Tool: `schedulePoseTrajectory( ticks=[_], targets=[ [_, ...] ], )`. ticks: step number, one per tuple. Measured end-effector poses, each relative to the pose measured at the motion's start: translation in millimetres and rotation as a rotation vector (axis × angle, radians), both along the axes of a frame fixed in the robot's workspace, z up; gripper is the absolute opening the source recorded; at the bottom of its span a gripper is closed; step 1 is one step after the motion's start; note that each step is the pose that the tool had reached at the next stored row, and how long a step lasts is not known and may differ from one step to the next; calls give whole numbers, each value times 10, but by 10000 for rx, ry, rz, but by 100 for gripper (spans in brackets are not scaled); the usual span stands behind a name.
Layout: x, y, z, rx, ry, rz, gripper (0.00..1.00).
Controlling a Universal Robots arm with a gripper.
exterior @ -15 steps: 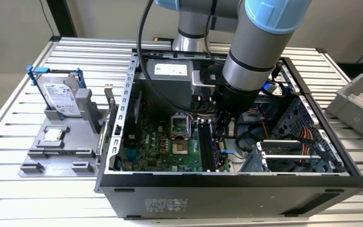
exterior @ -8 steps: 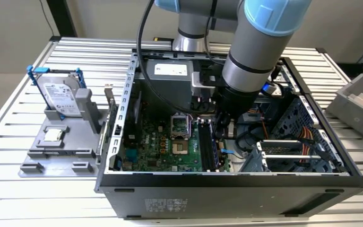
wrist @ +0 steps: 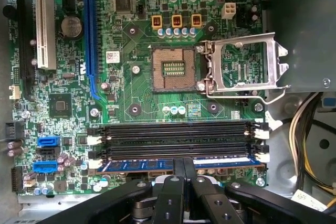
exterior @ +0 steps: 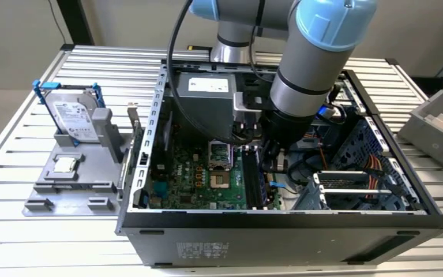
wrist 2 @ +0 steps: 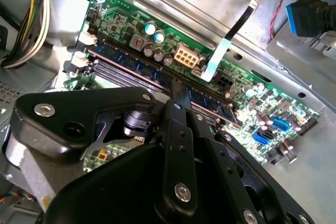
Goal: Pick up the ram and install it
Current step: 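Press down the ram until it locks into place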
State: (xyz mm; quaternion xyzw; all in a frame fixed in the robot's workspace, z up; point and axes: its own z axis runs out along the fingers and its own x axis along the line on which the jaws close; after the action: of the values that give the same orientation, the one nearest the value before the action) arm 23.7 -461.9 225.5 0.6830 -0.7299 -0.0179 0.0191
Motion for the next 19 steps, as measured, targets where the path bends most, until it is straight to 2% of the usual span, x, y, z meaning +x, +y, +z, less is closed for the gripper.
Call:
schedulePoseTrajectory(
  ticks=[3,19],
  targets=[
    [0,-1,-27,-12,4,1,0],
    [0,-1,-61,-7,2,1,0]
  ],
)
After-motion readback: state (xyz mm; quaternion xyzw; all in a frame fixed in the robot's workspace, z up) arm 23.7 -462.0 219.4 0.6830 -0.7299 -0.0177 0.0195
